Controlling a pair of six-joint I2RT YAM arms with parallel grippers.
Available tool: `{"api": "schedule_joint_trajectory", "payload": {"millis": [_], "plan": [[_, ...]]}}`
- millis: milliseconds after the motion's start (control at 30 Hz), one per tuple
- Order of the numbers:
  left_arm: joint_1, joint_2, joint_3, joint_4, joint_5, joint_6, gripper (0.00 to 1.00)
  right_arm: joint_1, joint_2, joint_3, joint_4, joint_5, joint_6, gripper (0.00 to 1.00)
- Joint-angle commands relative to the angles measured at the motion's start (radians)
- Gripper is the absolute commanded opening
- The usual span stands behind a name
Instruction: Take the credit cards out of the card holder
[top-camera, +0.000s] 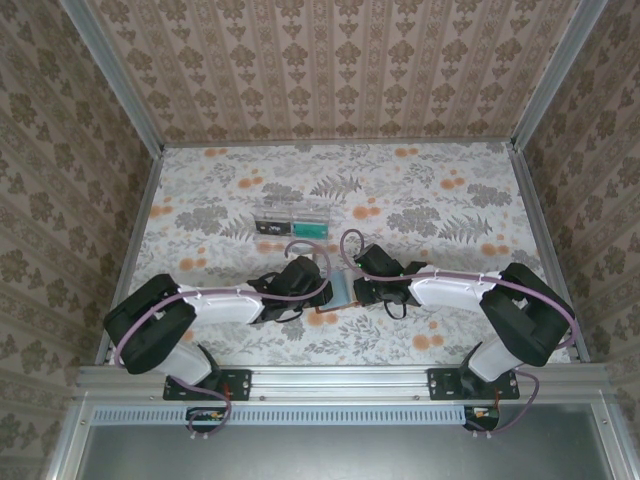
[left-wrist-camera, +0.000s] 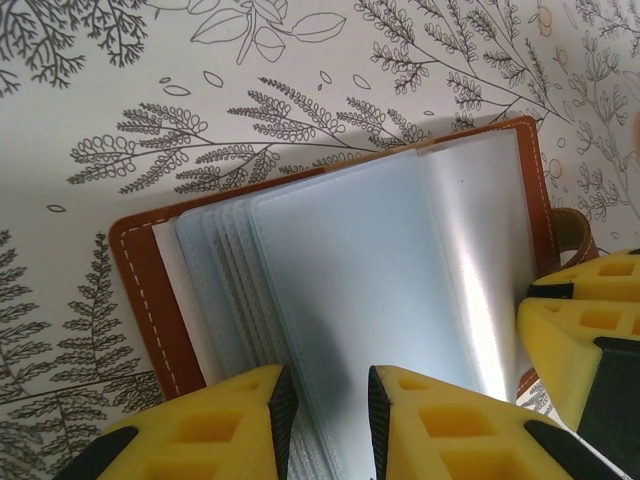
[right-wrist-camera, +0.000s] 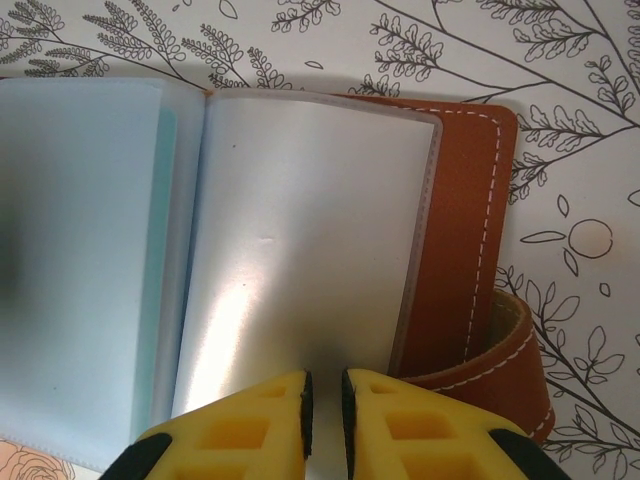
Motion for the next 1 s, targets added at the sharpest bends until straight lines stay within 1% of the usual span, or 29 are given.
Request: {"api": "schedule_joint_trajectory", "payload": {"millis": [0,400,533,800,867,967], "plan": [[-0.010,0.001,0.019,0.034,0.021,-0.011,0.29,0.004,0.024,-0.015,0.012,-0.025,0.020,0.19],[-0.021,0.001,0.037,0.089,0.046,0.012,0.41,0.006,0.037,-0.015,0.014,-0.022,0.025,0.19],[-0.023,0.000,0.038,0.089,0.046,0.017,0.48,0.004,0.028,-0.012,0.000,-0.006,0.032,0.20],[-0.029,0.000,0.048,0.092,0.049,0.025,0.49,0.002,-0.113,-0.016,-0.053,0.069,0.040,0.23],[-0.030,0.004,0.056,0.091,0.050,0.028,0.50,0.001,-0.137,-0.018,-0.072,0.103,0.045,0.26],[-0.032,0.012,0.063,0.090,0.052,0.032,0.49,-0.009,-0.187,-0.036,-0.078,0.142,0.059,0.27]]}}
